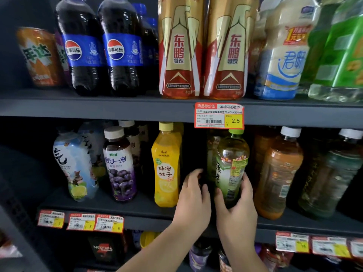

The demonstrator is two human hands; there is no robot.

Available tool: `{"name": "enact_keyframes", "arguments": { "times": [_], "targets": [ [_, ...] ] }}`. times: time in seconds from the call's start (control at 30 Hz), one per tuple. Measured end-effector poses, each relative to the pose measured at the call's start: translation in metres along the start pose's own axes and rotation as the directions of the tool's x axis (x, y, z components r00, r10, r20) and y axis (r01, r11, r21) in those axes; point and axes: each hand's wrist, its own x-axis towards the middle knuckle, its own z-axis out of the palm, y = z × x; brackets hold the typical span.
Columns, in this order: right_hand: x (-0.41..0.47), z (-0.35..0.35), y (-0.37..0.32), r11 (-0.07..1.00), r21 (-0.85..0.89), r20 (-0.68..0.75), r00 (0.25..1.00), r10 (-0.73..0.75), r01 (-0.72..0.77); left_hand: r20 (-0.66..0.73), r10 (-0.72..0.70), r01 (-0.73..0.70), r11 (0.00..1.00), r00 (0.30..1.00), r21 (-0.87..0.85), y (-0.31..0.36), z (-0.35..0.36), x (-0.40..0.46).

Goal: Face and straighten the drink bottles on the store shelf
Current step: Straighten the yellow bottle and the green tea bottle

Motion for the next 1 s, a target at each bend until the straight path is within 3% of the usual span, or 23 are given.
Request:
{"name": "enact_keyframes", "arguments": {
  "times": [0.13,0.27,0.37,0.57,0.7,1.0],
  "targets": [
    [0.001,-0.003,0.002,0.999,0.032,0.032,0.999,0.042,-0.043,0.119,-0.106,0.097,0.992,0.987,0.075,0.002,0.014,0.027],
    [0.002,-0.006,0.005,0.996,0.057,0.045,0.996,0.073,-0.075,0.253,-0.219,0.217,0.976,0.942,0.036,0.002,0.021,0.046],
    [0.003,-0.008,0.008,0.995,0.061,0.045,0.996,0.074,-0.077,0.233,-0.232,0.240,0.971,0.944,-0.005,0.000,0.024,0.050],
    [0.000,-0.007,0.012,0.998,0.036,0.033,0.998,0.049,-0.050,0.165,-0.161,0.154,0.987,0.973,0.053,-0.006,0.027,0.048],
    [-0.001,-0.008,0.012,0.998,0.029,0.036,0.998,0.046,-0.047,0.114,-0.185,0.175,0.981,0.976,0.088,-0.007,0.024,0.048],
    [0.000,-0.009,0.009,0.997,0.025,0.029,0.997,0.073,-0.073,0.204,-0.237,0.255,0.964,0.950,-0.070,-0.004,0.018,0.046]
  ]
}}
